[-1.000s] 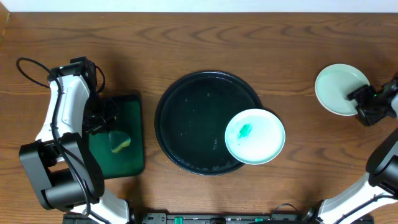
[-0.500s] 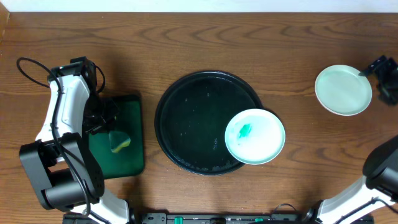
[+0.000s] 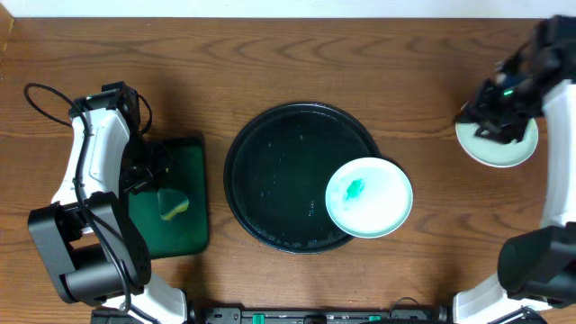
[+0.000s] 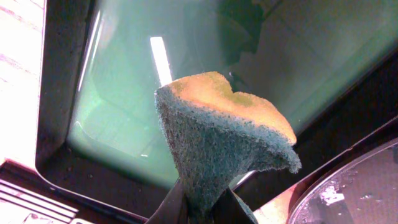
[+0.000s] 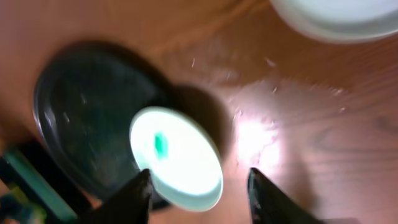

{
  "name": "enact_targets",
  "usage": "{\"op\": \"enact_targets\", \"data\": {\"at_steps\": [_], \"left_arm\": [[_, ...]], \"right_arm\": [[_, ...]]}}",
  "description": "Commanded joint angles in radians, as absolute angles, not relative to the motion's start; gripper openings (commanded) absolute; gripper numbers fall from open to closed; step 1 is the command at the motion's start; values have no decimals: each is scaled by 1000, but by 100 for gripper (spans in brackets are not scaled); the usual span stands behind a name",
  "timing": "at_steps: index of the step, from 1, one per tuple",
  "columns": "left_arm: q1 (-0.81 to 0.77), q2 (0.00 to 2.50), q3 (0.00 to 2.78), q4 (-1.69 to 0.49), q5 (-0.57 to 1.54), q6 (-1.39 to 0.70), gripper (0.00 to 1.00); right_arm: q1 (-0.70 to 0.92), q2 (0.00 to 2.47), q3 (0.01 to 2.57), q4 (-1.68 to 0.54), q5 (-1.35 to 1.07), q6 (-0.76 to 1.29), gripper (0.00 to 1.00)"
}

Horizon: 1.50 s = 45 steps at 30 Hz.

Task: Clean dirty plates on tray and stack at the side
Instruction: 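Move the right gripper to the rim of the remaining green-smeared plate, then grasp the plate rim and drag it onto the black tray center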

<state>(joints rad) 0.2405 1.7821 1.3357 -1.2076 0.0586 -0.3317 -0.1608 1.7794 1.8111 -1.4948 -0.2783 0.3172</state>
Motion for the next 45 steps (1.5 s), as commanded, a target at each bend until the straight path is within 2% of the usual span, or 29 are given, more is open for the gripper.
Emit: {"op": "enact_targets", "data": {"at_steps": [1, 2, 4, 8, 14, 23, 27, 29, 30, 31, 38, 45], "left_arm": [[245, 1793, 1330, -1214, 73, -310, 7], [245, 1793, 1330, -1216, 73, -311, 7], [245, 1793, 1330, -1219, 75, -310, 7], [245, 1793, 1330, -1221, 75, -307, 7], [245, 1793, 1330, -1221, 75, -307, 7], [245, 1793, 1330, -1221, 75, -307, 7], [245, 1793, 1330, -1222, 75, -307, 7], [245, 1793, 1330, -1221, 75, -307, 7], [245, 1793, 1330, -1221, 75, -307, 7], [245, 1793, 1330, -1221, 75, -307, 7], [245, 1793, 1330, -1222, 75, -307, 7], [245, 1793, 1330, -1222, 75, -307, 7]], "right_arm": [[-88, 1778, 1705, -1499, -260, 299, 37], [-72, 1778, 1669, -1494, -255, 301, 30], [-46, 1778, 1594, -1470, -255, 314, 29], [-3, 1778, 1449, -1393, -255, 322, 40], [22, 1778, 1317, -1299, -252, 344, 38], [67, 1778, 1139, -1165, -252, 389, 47], [78, 1778, 1074, -1100, -252, 415, 36], [82, 1778, 1053, -1073, -252, 421, 12], [83, 1778, 1046, -1061, -252, 423, 4], [83, 1778, 1040, -1052, -251, 429, 1], [89, 1778, 1037, -999, -258, 427, 2], [170, 1774, 1075, -960, -293, 321, 2]]}}
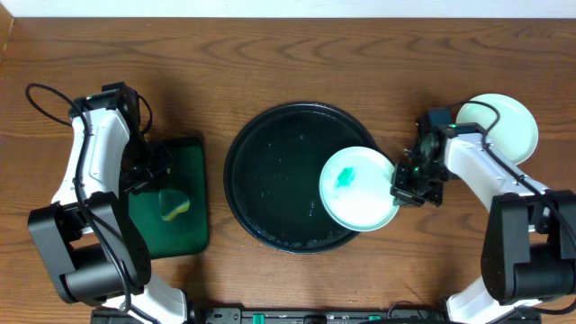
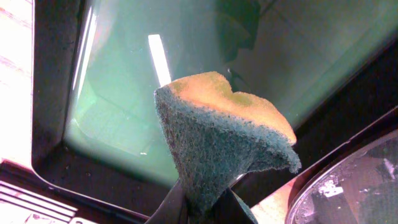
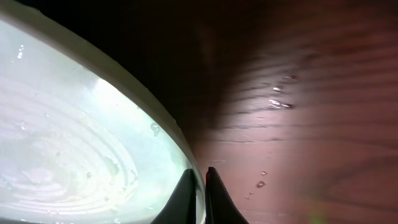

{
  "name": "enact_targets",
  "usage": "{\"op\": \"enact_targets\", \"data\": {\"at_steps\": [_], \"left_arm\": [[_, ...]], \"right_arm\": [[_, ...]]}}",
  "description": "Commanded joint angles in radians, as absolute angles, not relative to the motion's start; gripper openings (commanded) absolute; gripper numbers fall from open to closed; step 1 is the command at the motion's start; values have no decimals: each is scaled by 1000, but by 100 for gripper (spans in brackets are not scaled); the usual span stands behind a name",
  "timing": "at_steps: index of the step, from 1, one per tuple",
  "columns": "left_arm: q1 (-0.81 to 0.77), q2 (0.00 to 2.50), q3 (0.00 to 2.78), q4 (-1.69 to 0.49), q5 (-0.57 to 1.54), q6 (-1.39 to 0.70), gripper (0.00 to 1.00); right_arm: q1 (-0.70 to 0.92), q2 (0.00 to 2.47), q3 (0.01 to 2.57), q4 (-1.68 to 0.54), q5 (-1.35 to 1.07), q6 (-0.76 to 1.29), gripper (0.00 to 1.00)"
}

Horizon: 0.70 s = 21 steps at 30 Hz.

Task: Clean dirty plates on tray and stack at the side
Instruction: 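Grasp the plate rim and drag it onto the black tray center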

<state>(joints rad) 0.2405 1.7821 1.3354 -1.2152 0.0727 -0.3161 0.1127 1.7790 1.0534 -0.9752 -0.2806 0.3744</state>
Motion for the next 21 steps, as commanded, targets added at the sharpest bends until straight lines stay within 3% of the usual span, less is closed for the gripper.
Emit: {"op": "enact_targets", "data": {"at_steps": [1, 10, 21], "left_arm": [[245, 1793, 1330, -1222, 76, -307, 7], [245, 1793, 1330, -1226, 76, -307, 7], [245, 1793, 1330, -1226, 76, -307, 7]], "right_arm": [[191, 1773, 1087, -958, -292, 308, 1], [377, 1773, 1191, -921, -250, 293, 1], [400, 1773, 1189, -873, -185, 327, 1]]}}
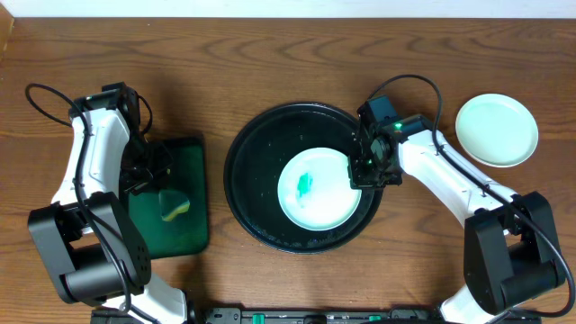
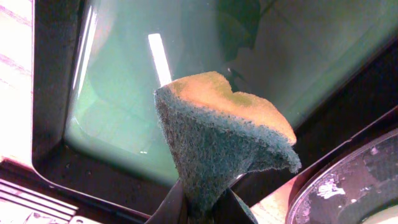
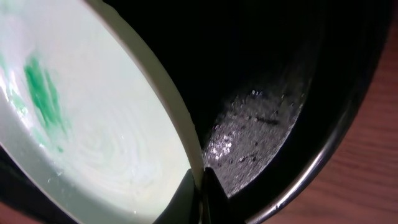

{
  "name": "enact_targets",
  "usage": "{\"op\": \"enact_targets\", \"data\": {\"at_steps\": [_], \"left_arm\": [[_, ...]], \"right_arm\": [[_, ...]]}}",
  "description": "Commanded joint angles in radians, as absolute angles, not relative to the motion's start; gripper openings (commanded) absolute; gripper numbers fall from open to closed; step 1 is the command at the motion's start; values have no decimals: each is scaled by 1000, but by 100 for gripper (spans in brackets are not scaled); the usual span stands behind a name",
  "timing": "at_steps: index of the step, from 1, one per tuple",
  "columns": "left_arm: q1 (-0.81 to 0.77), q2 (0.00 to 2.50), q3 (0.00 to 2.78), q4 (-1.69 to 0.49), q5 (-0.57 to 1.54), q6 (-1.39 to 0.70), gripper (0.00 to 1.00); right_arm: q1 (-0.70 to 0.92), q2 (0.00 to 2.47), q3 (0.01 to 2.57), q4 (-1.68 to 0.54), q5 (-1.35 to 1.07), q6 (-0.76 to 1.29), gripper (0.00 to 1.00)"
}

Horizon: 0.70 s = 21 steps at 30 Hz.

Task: Clean dirty plates on tray and stack at the side
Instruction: 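Grasp the plate rim and drag it onto the black tray center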

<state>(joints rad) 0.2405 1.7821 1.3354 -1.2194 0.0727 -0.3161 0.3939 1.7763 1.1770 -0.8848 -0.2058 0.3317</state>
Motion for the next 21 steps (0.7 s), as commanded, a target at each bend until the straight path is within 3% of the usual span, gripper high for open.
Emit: {"op": "enact_targets", "data": {"at_steps": [1, 21], "left_arm": [[245, 1793, 1330, -1226, 76, -307, 7], [245, 1794, 1330, -1192, 126, -214, 7]], "right_arm": [[402, 1773, 1189, -866, -193, 317, 1], [455, 1975, 1131, -661, -297, 366, 1]]}}
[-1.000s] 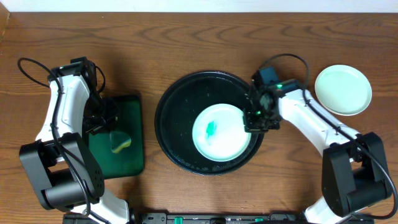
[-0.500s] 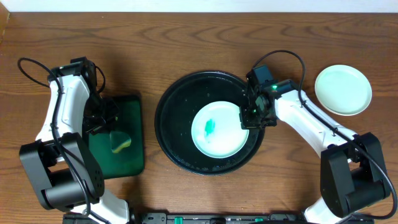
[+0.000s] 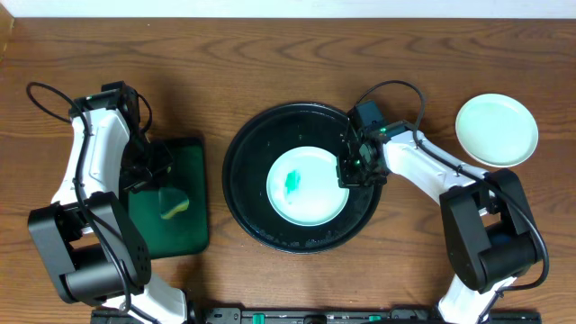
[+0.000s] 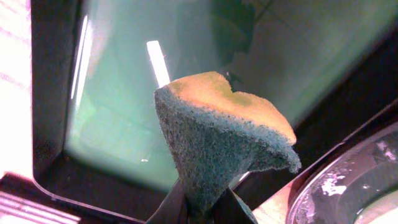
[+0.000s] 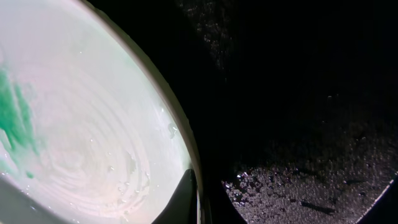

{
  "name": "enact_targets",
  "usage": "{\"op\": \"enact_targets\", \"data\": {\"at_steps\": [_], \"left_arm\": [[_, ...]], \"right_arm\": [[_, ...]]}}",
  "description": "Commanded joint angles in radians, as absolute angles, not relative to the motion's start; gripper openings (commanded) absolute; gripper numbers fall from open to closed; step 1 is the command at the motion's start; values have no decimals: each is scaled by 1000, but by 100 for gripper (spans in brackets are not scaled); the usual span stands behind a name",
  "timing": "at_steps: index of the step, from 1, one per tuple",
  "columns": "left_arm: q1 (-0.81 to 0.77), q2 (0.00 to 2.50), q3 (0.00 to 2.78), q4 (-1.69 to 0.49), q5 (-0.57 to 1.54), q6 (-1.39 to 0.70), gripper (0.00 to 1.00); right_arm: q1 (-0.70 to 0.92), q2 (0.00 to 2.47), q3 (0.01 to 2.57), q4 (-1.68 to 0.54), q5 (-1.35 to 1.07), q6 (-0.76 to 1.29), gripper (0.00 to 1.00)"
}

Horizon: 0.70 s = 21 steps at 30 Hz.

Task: Clean dirty plates on tray and stack at the side
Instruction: 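Grasp the plate rim and drag it onto the black tray center, then lift the sponge from the green tray with the left gripper toward the plate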

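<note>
A pale plate (image 3: pixel 306 186) smeared with green lies inside the round black tray (image 3: pixel 243 193), near its middle. My right gripper (image 3: pixel 346 177) is shut on the plate's right rim (image 5: pixel 186 149). A second, clean plate (image 3: pixel 497 130) rests on the table at the right. My left gripper (image 4: pixel 202 202) is shut on a green and yellow sponge (image 4: pixel 221 137), held over the green basin (image 3: pixel 193 216) at the left; from overhead the sponge (image 3: pixel 173 206) shows above the basin.
The wooden table (image 3: pixel 270 63) carries the tray in the middle, the basin on the left and the clean plate on the right. Cables loop beside both arms.
My right gripper has shifted the green-smeared plate a little further left, to the middle of the tray. The left arm and sponge have kept their place.
At first my right gripper hung open by the clean plate at the far right, the smeared plate overhanging the tray's right edge. Then it was shut on that plate's rim. The plate has since moved leftward into the tray's middle. The left gripper held the sponge throughout.
</note>
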<state>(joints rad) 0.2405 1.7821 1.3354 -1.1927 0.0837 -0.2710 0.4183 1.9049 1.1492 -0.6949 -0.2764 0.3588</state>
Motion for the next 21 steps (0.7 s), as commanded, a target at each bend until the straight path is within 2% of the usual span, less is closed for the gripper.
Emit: {"op": "enact_targets", "data": {"at_steps": [1, 9, 21], "left_arm": [[245, 1794, 1330, -1187, 143, -199, 7], [246, 1818, 1315, -1129, 146, -124, 7], [245, 2056, 1311, -1081, 146, -124, 7]], "right_arm": [[460, 1975, 1131, -657, -297, 366, 1], [473, 1975, 1131, -648, -358, 361, 1], [473, 1975, 1131, -700, -398, 305, 1]]}}
